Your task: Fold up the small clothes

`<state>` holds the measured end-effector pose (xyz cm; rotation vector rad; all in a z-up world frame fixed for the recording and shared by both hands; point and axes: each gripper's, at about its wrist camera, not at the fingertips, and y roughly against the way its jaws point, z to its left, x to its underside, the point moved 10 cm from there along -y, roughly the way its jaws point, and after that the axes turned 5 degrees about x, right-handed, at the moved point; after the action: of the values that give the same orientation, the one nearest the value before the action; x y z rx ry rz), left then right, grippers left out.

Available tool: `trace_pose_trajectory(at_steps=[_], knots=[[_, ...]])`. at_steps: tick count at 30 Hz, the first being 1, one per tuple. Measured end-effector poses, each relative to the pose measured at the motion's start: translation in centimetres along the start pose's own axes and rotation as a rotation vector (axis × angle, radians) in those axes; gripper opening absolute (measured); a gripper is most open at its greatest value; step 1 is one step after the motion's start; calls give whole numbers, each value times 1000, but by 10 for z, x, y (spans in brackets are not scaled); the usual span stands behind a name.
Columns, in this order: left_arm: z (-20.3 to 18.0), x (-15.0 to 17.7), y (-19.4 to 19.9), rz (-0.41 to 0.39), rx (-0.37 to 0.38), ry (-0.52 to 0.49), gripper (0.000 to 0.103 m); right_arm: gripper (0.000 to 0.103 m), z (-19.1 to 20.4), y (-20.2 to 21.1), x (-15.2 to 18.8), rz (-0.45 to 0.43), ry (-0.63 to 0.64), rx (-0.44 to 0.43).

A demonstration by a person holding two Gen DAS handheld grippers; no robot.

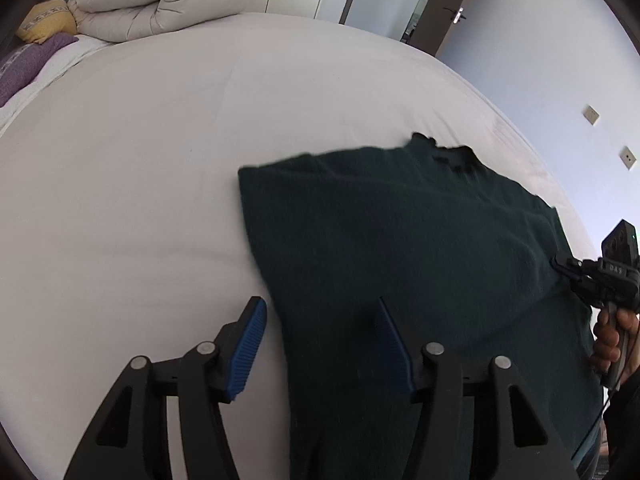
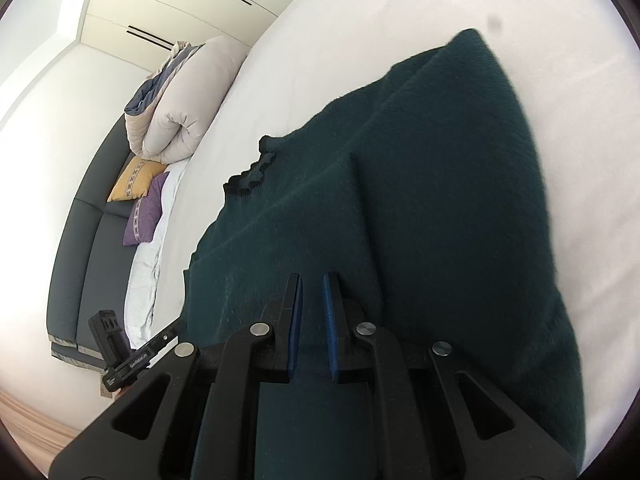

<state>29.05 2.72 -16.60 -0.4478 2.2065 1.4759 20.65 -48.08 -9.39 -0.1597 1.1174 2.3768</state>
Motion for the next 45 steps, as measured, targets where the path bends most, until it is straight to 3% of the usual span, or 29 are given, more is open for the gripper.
trace_pose_trajectory(at_steps=[4,6,9,14,15,16,18,24,33,38,43,45], knots=[[-5,60,50,-10,26,27,67,11,-12,62,33,-51,48,62],[-3,87,75,-34,17,63,80,11,-20,95,55,-77,49,68],[-4,126,103,-37,38,124,85,15,-34,135,94,-97,46,87],[-12,180,120,11,112,241,85,33,-63,182,159,-109,61,179],[-13,189,123,20,126,258,85,47,-69,190,170,-111,61,190],[-15,197,124,33,129,270,85,55,-75,198,179,-119,58,200],[-18,211,128,49,109,276,85,55,-86,214,194,-134,47,210],[-38,234,132,88,162,267,85,55,-115,240,219,-114,19,204],[-40,263,133,165,201,288,85,55,-117,249,241,-45,50,200],[-41,264,129,160,206,294,84,55,-119,252,248,-22,25,174],[-42,265,126,189,181,266,74,55,-121,260,255,-6,3,162],[-37,264,126,194,180,287,63,55,-122,261,258,4,2,162]])
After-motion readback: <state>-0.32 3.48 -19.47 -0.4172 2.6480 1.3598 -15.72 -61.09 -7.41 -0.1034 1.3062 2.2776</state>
